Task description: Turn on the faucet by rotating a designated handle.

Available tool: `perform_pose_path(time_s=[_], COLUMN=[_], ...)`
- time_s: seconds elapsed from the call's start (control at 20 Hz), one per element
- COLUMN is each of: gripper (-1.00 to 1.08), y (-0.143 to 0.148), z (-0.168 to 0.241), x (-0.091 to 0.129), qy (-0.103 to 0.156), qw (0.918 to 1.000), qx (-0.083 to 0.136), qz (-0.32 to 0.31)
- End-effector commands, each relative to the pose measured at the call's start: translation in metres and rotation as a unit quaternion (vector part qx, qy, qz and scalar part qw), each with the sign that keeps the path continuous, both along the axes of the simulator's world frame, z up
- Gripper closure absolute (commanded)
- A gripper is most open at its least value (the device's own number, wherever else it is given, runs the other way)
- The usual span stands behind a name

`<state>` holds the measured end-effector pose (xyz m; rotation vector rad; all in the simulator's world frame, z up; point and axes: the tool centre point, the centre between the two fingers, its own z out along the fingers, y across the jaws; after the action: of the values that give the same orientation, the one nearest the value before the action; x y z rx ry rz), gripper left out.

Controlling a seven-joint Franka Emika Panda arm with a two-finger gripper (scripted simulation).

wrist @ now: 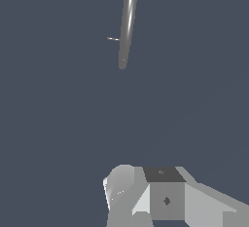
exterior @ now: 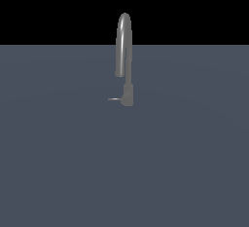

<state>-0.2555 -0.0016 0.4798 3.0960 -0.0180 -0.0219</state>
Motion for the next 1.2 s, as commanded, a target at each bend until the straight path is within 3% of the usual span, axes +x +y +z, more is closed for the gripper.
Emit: perform_pose_path(time_s=[0.0,0.35,0.7,0.9,1.15], gripper=[1.08,1.08,1.08,1.08,1.08], y=[0.000,0.003,0.012,0.020,0.032], z=[0.000,-0.006,-0.023,-0.038,-0.061], x=[0.000,0.008,0.032,0.050,0.074], qy=[0.000,0.002,0.009,0.014,0.021], qw=[1.0000,0.9995,0.9925,0.9807,0.9549], qx=[0.000,-0.022,-0.084,-0.134,-0.203], qz=[0.000,0.023,0.089,0.142,0.216])
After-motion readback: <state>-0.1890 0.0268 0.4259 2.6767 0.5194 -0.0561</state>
